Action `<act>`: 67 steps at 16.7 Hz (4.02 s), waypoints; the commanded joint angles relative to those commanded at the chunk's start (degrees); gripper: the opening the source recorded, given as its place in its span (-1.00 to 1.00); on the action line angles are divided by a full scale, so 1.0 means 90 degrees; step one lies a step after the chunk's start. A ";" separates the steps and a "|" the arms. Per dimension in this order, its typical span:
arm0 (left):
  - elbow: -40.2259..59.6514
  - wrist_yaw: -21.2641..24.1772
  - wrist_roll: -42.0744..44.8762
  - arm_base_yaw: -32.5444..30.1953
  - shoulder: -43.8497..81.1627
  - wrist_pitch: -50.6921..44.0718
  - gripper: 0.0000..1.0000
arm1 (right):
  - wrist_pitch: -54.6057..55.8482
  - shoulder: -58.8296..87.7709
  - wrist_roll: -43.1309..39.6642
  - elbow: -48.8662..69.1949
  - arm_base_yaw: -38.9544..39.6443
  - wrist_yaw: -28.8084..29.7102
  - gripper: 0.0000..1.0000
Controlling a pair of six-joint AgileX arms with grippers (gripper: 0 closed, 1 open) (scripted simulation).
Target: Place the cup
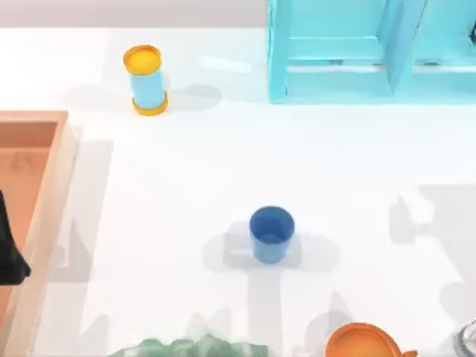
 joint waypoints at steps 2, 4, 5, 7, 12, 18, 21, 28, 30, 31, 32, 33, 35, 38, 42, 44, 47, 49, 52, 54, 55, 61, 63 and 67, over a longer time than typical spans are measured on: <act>0.0000 0.0000 0.0000 0.0000 0.0000 0.0000 1.00 | -0.0867 0.1400 0.0453 0.1238 0.0441 0.0001 1.00; 0.0000 0.0000 0.0000 0.0000 0.0000 0.0000 1.00 | -0.1742 0.2859 0.0909 0.2491 0.0886 0.0003 1.00; 0.0000 0.0000 0.0000 0.0000 0.0000 0.0000 1.00 | -0.2172 0.3588 0.1134 0.3113 0.1105 0.0003 1.00; 0.0000 0.0000 0.0000 0.0000 0.0000 0.0000 1.00 | -0.2997 0.4987 0.1565 0.4310 0.1526 0.0004 1.00; 0.0000 0.0000 0.0000 0.0000 0.0000 0.0000 1.00 | -0.4704 0.7722 0.2456 0.6749 0.2394 0.0007 1.00; 0.0000 0.0000 0.0000 0.0000 0.0000 0.0000 1.00 | -0.5629 0.9090 0.2939 0.7990 0.2865 0.0008 1.00; 0.0000 0.0000 0.0000 0.0000 0.0000 0.0000 1.00 | -0.5629 0.9090 0.2939 0.7990 0.2865 0.0008 1.00; 0.0000 0.0000 0.0000 0.0000 0.0000 0.0000 1.00 | -0.4873 0.9197 0.2925 0.7327 0.2852 0.0009 1.00; 0.0000 0.0000 0.0000 0.0000 0.0000 0.0000 1.00 | -0.4215 0.9309 0.2937 0.6842 0.2859 0.0010 1.00; 0.0000 0.0000 0.0000 0.0000 0.0000 0.0000 1.00 | -0.3903 0.9362 0.2942 0.6606 0.2864 0.0010 1.00; 0.0000 0.0000 0.0000 0.0000 0.0000 0.0000 1.00 | -0.3652 0.9411 0.2948 0.6394 0.2869 0.0011 1.00; 0.0000 0.0000 0.0000 0.0000 0.0000 0.0000 1.00 | -0.3467 0.9453 0.2954 0.6225 0.2874 0.0011 1.00; 0.0000 0.0000 0.0000 0.0000 0.0000 0.0000 1.00 | -0.3301 0.9498 0.2961 0.6070 0.2882 0.0012 1.00; 0.0000 0.0000 0.0000 0.0000 0.0000 0.0000 1.00 | -0.3300 0.9499 0.2962 0.6070 0.2882 0.0012 1.00; 0.0000 0.0000 0.0000 0.0000 0.0000 0.0000 1.00 | -0.3300 0.9499 0.2962 0.6070 0.2882 0.0012 0.40; 0.0000 0.0000 0.0000 0.0000 0.0000 0.0000 1.00 | -0.3300 0.9499 0.2962 0.6070 0.2882 0.0012 0.10; 0.0000 0.0000 0.0000 0.0000 0.0000 0.0000 1.00 | -0.3300 0.9499 0.2962 0.6070 0.2882 0.0012 -0.36; 0.0000 0.0000 0.0000 0.0000 0.0000 0.0000 1.00 | -0.3300 0.9499 0.2962 0.6070 0.2882 0.0012 -0.66; 0.0000 0.0000 0.0000 0.0000 0.0000 0.0000 1.00 | -0.3300 0.9499 0.2962 0.6070 0.2882 0.0012 -1.00; 0.0000 0.0000 0.0000 0.0000 0.0000 0.0000 1.00 | -0.3300 0.9499 0.2962 0.6070 0.2882 0.0012 -1.00; 0.0000 0.0000 0.0000 0.0000 0.0000 0.0000 1.00 | -0.3300 0.9499 0.2962 0.6070 0.2882 0.0012 -1.00; 0.0000 0.0000 0.0000 0.0000 0.0000 0.0000 1.00 | -0.3303 0.9483 0.2951 0.6071 0.2852 0.0014 -1.00; 0.0000 0.0000 0.0000 0.0000 0.0000 0.0000 1.00 | -0.3346 0.9366 0.2736 0.6007 0.2633 0.0013 -1.00; 0.0000 0.0000 0.0000 0.0000 0.0000 0.0000 1.00 | -0.3549 0.8791 0.1560 0.5617 0.1493 -0.0002 -1.00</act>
